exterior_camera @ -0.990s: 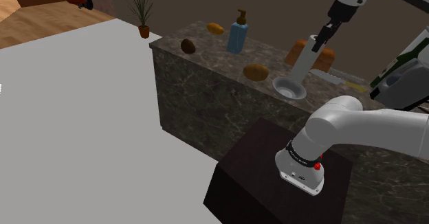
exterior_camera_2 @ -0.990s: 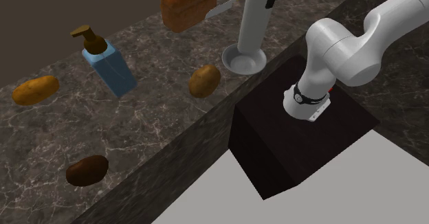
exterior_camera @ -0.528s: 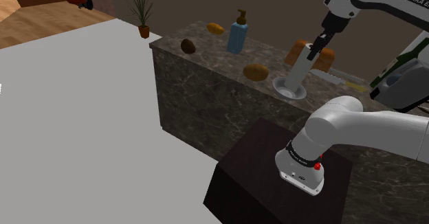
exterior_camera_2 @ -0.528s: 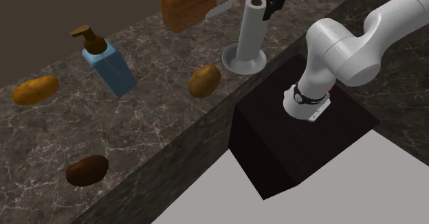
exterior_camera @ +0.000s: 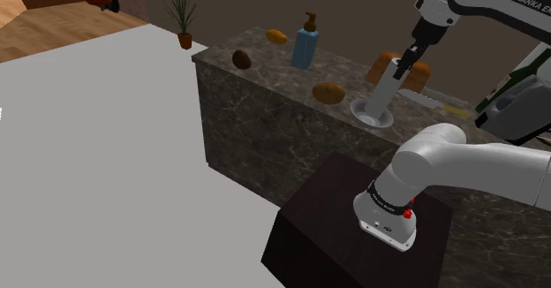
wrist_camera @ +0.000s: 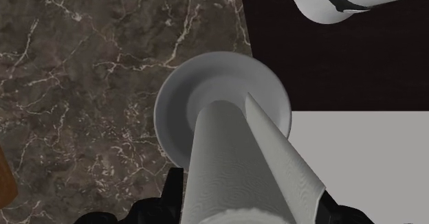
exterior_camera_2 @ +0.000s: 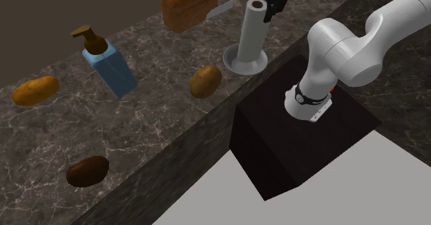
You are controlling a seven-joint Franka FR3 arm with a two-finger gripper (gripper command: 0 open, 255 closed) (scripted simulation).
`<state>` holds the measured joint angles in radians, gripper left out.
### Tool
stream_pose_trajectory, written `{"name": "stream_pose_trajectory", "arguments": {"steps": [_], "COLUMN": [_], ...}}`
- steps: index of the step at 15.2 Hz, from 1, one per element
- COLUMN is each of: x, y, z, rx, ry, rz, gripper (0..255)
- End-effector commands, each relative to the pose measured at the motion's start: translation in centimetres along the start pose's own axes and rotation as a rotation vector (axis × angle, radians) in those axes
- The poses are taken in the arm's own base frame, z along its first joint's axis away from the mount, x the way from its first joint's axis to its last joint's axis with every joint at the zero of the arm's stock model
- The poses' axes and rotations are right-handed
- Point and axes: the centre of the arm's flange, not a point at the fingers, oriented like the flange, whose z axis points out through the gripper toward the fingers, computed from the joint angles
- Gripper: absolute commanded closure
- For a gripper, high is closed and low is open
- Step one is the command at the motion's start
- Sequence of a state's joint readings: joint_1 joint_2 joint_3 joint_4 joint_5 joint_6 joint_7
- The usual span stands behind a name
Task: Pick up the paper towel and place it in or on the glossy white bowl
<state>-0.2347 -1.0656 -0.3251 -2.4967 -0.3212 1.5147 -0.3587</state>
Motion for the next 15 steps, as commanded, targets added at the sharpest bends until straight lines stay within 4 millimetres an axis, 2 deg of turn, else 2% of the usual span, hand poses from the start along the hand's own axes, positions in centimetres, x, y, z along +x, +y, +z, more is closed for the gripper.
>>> {"name": "stream_pose_trajectory", "arguments": {"steps": [1,6,10,15], "x": [0.0,0.0,0.0,0.0], "y": [0.0,0.0,0.0,0.0], "z": [0.0,0.0,-5.0,-5.0], "rx": [0.000,0.000,0.000,0.000], "ry": [0.000,0.000,0.000,0.000], "rz": [0.000,0.000,0.000,0.000], "gripper": [0,0,0,0]}}
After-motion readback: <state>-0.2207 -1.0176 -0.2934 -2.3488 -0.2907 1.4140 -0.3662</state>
